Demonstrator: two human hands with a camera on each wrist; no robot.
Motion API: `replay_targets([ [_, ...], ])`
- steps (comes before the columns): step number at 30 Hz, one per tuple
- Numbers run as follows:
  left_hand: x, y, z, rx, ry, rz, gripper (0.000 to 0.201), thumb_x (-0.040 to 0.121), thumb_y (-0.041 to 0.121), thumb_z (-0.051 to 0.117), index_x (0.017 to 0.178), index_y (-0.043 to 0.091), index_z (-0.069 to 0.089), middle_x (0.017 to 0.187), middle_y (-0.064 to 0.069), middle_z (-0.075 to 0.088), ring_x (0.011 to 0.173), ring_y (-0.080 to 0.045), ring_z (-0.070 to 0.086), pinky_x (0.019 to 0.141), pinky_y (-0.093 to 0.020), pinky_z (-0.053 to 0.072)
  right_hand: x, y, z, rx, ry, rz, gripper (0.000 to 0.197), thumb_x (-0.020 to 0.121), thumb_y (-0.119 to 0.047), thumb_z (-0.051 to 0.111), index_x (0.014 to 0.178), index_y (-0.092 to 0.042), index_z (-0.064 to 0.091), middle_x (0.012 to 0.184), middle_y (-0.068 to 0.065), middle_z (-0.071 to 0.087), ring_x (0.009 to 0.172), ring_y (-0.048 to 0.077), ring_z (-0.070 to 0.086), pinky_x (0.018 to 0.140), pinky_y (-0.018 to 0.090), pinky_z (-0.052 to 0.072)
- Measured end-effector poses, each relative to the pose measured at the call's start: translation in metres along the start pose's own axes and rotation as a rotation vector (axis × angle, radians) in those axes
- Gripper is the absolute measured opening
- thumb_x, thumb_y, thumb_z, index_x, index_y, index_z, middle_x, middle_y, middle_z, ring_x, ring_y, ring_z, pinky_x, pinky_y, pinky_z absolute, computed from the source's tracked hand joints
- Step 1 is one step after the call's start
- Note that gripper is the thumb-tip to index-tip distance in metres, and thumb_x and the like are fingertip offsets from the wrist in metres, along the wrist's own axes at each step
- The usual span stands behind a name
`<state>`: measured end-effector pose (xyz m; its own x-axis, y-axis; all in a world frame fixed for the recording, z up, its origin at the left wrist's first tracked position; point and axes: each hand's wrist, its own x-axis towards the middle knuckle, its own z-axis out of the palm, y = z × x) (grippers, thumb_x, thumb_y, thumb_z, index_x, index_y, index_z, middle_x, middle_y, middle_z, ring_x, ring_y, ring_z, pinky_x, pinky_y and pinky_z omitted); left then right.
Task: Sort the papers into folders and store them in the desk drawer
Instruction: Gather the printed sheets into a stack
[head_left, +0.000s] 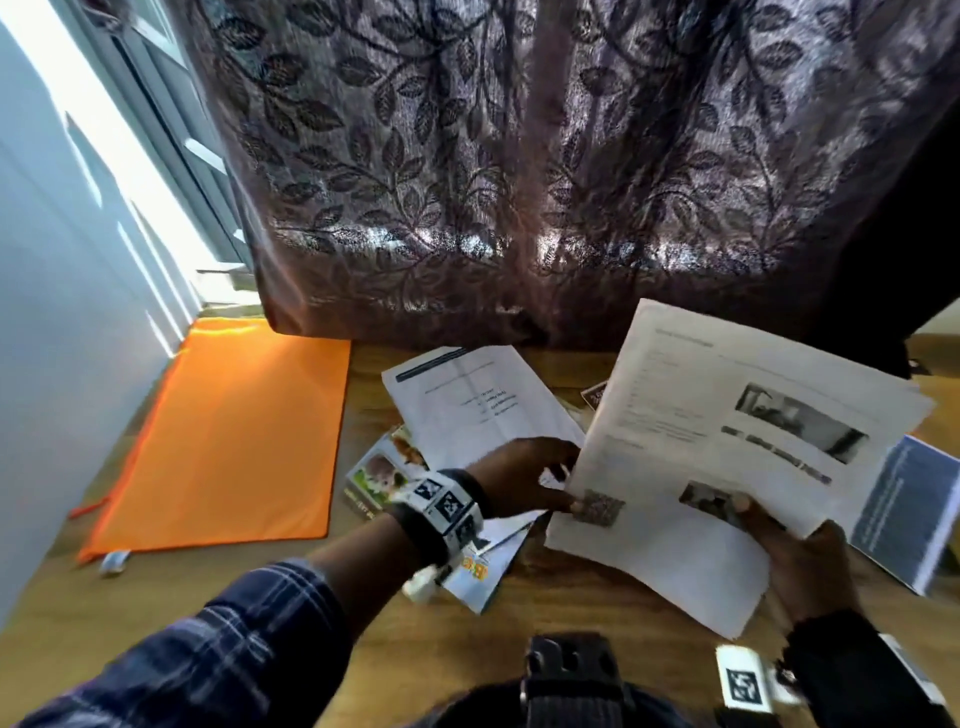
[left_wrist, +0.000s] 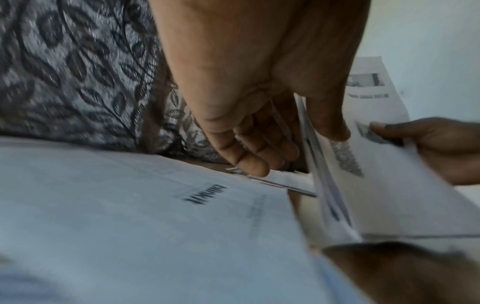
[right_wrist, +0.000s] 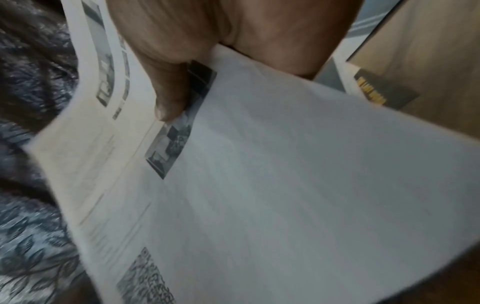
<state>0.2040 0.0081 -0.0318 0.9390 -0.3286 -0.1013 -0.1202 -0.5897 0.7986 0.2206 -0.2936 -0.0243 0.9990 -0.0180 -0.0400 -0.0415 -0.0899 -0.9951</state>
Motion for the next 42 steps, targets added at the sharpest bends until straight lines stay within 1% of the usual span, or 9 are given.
replay_targets([
  [3,-0.009,-0.03,-0.022,0.316,-0.11,0.043,0.059,0.081,0.04,0.078,0.135,0.028,0.056,0.139,0.004,0.055,0.13,-0.016,0.045,0.11,-0.034,0.036,-0.001,0.002,-0.01,-0.04,0.088,0.066,0.03,0.087,-0.01,0.07,0.116,-0.016,0.064,0.114,0.006,0.066,0.11,0.027,0.059,0.1,0.054,0.05],
  [6,-0.023,-0.055,-0.033,0.529,-0.172,0.012,0.08,0.074,0.055,0.077,0.143,0.036,0.043,0.154,0.009,0.039,0.145,-0.016,0.026,0.118,-0.042,0.028,-0.005,0.019,-0.018,-0.043,0.141,0.127,0.012,0.079,-0.027,0.078,0.091,-0.028,0.076,0.093,-0.011,0.076,0.102,0.028,0.067,0.087,0.044,0.057],
  [9,-0.039,-0.067,-0.031,0.637,-0.254,-0.036,0.103,0.066,0.069,0.074,0.152,0.041,0.024,0.162,0.008,0.021,0.15,-0.018,0.014,0.12,-0.047,0.02,-0.011,0.041,-0.022,-0.035,0.166,0.197,0.038,0.056,-0.054,0.083,0.085,-0.032,0.078,0.086,-0.01,0.077,0.083,0.015,0.071,0.078,0.04,0.053],
  [14,-0.047,-0.074,-0.022,0.754,-0.263,0.006,0.1,0.072,0.07,0.069,0.153,0.045,0.015,0.165,0.007,0.008,0.152,-0.02,0.006,0.121,-0.046,0.012,-0.009,0.053,-0.022,-0.088,0.202,0.296,0.007,0.089,-0.008,0.069,0.095,-0.006,0.066,0.088,0.012,0.066,0.074,0.024,0.061,0.064,0.028,0.046],
  [18,-0.045,-0.069,-0.026,0.768,-0.227,0.048,0.078,0.084,0.059,0.065,0.149,0.044,0.025,0.163,0.006,0.016,0.151,-0.021,0.012,0.119,-0.047,0.019,0.002,0.064,-0.027,-0.187,0.172,0.314,0.007,0.085,-0.014,0.075,0.082,-0.013,0.069,0.086,0.008,0.071,0.077,0.028,0.066,0.075,0.046,0.053],
  [22,-0.045,-0.057,-0.028,0.767,-0.181,0.042,0.057,0.092,0.05,0.058,0.143,0.04,0.037,0.158,0.007,0.03,0.145,-0.018,0.028,0.112,-0.042,0.032,0.004,0.069,-0.028,-0.216,0.166,0.27,0.008,0.084,-0.012,0.075,0.081,-0.016,0.069,0.084,-0.002,0.071,0.08,0.025,0.066,0.077,0.04,0.051],
  [27,-0.043,-0.039,-0.027,0.742,0.054,0.034,0.035,0.087,0.011,0.066,0.119,0.023,0.065,0.12,0.0,0.061,0.102,-0.023,0.065,0.077,-0.037,0.057,0.001,0.066,-0.028,-0.174,0.167,0.27,0.013,0.085,-0.009,0.073,0.098,-0.012,0.07,0.09,0.005,0.072,0.08,0.023,0.067,0.07,0.034,0.052],
  [34,-0.006,0.011,-0.003,0.607,0.164,-0.108,0.02,0.094,0.031,0.054,0.11,0.024,0.065,0.107,0.0,0.063,0.095,-0.027,0.065,0.072,-0.036,0.054,0.006,0.081,-0.032,-0.145,0.186,0.307,0.044,0.065,-0.034,0.082,0.102,-0.011,0.073,0.1,0.008,0.076,0.095,0.031,0.071,0.088,0.056,0.055],
  [42,0.031,0.056,0.009,0.489,0.112,-0.18,0.031,0.099,0.039,0.046,0.102,0.012,0.062,0.108,-0.011,0.065,0.098,-0.031,0.063,0.074,-0.034,0.044,0.007,0.082,-0.034,-0.146,0.162,0.279,0.027,0.083,-0.01,0.077,0.108,-0.005,0.071,0.101,0.012,0.074,0.095,0.03,0.068,0.086,0.044,0.053],
])
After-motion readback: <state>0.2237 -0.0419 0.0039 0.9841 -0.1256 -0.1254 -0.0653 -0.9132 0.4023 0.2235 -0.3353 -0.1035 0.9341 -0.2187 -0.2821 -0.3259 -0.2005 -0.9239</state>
